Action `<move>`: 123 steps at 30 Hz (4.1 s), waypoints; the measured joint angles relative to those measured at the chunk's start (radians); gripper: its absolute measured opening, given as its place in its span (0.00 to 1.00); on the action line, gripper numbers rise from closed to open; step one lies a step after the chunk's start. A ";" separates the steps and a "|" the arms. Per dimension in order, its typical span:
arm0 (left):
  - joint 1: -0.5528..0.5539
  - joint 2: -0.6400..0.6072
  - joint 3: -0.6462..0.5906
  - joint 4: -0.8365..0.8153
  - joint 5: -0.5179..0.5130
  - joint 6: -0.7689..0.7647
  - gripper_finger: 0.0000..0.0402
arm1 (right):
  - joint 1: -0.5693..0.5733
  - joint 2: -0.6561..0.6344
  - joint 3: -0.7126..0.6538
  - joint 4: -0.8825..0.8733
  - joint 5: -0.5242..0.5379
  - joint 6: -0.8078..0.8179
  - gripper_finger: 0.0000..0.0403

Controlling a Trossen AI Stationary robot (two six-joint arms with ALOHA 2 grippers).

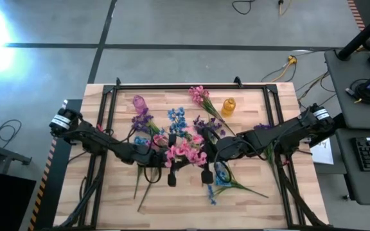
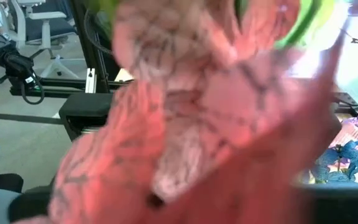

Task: Sort flowers into vase by color
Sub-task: Put the bottom left pink flowers into the yellow vase

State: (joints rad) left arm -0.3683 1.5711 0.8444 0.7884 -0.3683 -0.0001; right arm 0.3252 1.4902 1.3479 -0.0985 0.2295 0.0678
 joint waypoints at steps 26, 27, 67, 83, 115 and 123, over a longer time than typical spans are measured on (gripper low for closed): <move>-0.020 -0.387 -0.006 -0.366 -0.019 -0.009 0.00 | 0.000 -0.148 0.004 -0.233 0.006 0.083 0.60; -0.020 -0.408 -0.006 -0.372 -0.019 0.006 0.00 | 0.000 -0.152 0.004 -0.245 0.006 0.091 0.60; 0.027 -0.070 0.255 -0.353 0.020 0.033 0.00 | -0.031 -0.161 0.017 -0.043 -0.048 -0.040 0.66; 0.041 -0.072 0.253 -0.405 -0.015 0.033 0.00 | -0.057 -0.107 0.021 -0.020 -0.046 -0.035 0.64; 0.048 -0.074 0.253 -0.434 -0.087 -0.010 0.14 | -0.077 -0.109 0.021 -0.044 -0.047 -0.058 0.05; 0.034 -0.131 0.253 -0.533 -0.086 -0.036 0.43 | -0.077 -0.164 0.021 -0.081 -0.045 -0.061 0.05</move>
State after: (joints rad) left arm -0.3347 1.4402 1.0973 0.2557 -0.4545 -0.0360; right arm 0.2478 1.3258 1.3689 -0.1791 0.1848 0.0067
